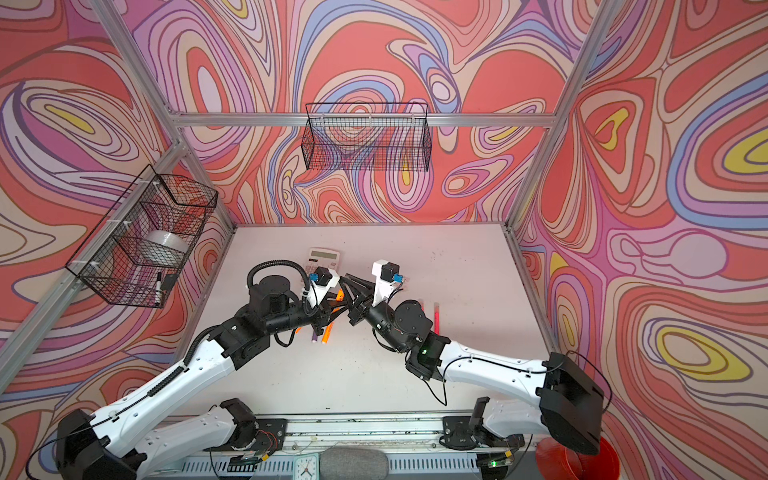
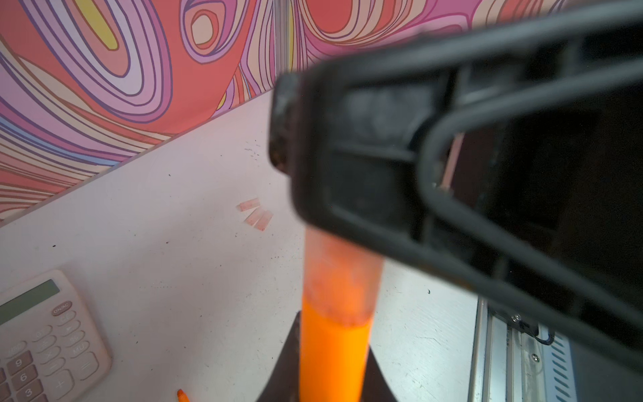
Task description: Insert the pens into the pen caps
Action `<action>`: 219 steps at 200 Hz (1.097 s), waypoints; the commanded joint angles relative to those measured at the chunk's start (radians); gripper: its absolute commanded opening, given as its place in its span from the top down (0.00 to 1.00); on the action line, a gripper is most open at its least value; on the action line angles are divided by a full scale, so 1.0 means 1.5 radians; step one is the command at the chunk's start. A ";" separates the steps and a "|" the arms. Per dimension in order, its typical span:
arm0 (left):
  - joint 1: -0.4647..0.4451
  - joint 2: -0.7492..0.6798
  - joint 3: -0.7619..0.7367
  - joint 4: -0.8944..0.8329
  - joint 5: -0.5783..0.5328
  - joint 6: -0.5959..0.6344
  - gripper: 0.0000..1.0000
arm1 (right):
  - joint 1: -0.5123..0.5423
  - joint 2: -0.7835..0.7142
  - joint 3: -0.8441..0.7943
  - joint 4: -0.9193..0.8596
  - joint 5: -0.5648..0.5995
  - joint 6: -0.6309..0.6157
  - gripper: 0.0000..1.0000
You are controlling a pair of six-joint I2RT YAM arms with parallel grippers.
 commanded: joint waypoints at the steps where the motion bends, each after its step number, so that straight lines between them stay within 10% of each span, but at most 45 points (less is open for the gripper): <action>1: 0.079 -0.046 0.128 0.536 -0.174 -0.116 1.00 | 0.100 0.020 -0.091 -0.316 -0.203 0.041 1.00; 49: 0.079 -0.099 -0.018 0.492 -0.104 -0.139 1.00 | 0.086 -0.041 -0.002 -0.472 -0.079 0.034 1.00; 102: 0.079 -0.178 -0.202 0.442 -0.144 -0.157 0.40 | -0.045 -0.075 0.086 -0.582 -0.061 0.041 1.00; 147: 0.079 -0.239 -0.343 0.364 -0.352 -0.236 0.13 | -0.129 -0.058 0.158 -0.652 -0.045 -0.014 1.00; 219: 0.079 -0.119 -0.293 0.161 -0.563 -0.320 0.12 | -0.273 0.157 0.252 -0.773 -0.146 -0.095 1.00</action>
